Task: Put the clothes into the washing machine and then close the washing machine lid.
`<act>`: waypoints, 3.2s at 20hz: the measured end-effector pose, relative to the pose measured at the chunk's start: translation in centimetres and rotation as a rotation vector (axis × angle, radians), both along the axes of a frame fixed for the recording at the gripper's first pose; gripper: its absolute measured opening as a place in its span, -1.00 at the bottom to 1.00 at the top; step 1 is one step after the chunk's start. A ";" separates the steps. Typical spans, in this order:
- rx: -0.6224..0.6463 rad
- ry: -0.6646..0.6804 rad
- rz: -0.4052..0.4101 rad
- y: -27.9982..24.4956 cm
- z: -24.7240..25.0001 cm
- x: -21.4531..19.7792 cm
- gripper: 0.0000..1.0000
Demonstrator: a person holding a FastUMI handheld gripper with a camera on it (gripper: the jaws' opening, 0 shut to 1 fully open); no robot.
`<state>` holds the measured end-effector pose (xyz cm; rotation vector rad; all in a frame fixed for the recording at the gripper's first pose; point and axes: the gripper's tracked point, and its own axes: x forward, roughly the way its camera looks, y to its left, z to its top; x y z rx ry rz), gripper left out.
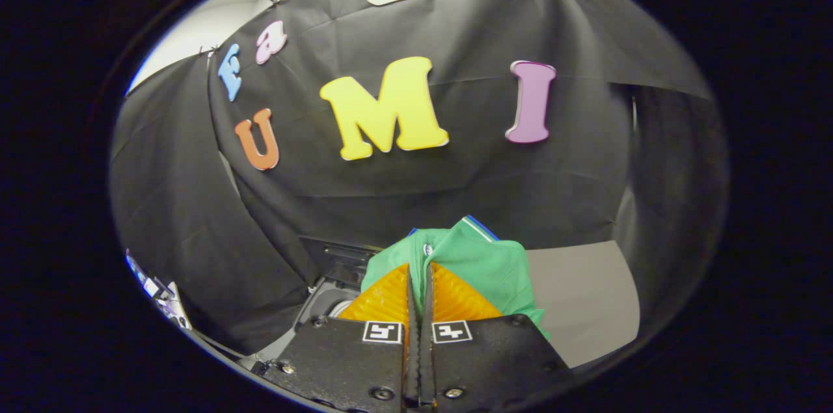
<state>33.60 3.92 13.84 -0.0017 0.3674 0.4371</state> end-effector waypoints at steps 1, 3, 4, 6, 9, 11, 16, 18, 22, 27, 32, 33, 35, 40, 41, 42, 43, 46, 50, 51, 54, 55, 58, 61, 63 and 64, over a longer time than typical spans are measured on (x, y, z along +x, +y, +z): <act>0.004 0.006 0.025 1.5 -0.1 -0.1 -0.92; 0.011 0.017 0.080 4.8 -0.4 -0.2 -0.92; 0.010 0.020 0.105 6.4 -0.6 -0.2 -0.92; 0.012 0.027 0.151 9.5 -1.1 -0.1 -0.92; 0.025 0.049 0.212 14.1 -1.7 -0.1 -0.91; 0.026 0.056 0.250 16.8 -1.8 -0.1 -0.92; 0.020 0.070 0.329 22.7 -2.5 0.1 -0.92; 0.015 0.075 0.348 24.5 -3.4 0.4 -0.92; -0.009 0.101 0.355 26.5 -6.6 1.4 -0.91; -0.045 0.131 0.310 27.2 -12.2 3.8 -0.92; -0.074 0.195 0.245 26.7 -18.5 5.5 -0.91; -0.085 0.204 0.233 26.5 -19.8 5.8 -0.92; -0.097 0.228 0.204 26.5 -22.2 6.4 -0.92; -0.084 0.307 0.097 25.9 -28.4 7.5 -0.91; -0.089 0.323 0.073 25.6 -29.6 7.6 -0.92; -0.095 0.337 0.051 25.4 -30.7 7.9 -0.91; -0.099 0.346 0.033 25.5 -31.8 8.1 -0.92; -0.115 0.362 -0.028 25.1 -34.6 9.1 -0.92; -0.089 0.405 -0.100 25.6 -37.1 9.9 -0.92; -0.105 0.404 -0.113 25.5 -37.7 10.0 -0.92; -0.156 0.426 -0.127 25.3 -39.6 9.8 -0.92; -0.161 0.440 -0.133 25.3 -40.2 9.6 -0.92; -0.165 0.455 -0.142 25.2 -40.6 9.6 -0.92; -0.166 0.463 -0.150 25.1 -40.8 9.5 -0.92; -0.163 0.466 -0.152 25.2 -40.8 9.5 -0.92; -0.161 0.467 -0.152 25.1 -40.8 9.4 -0.92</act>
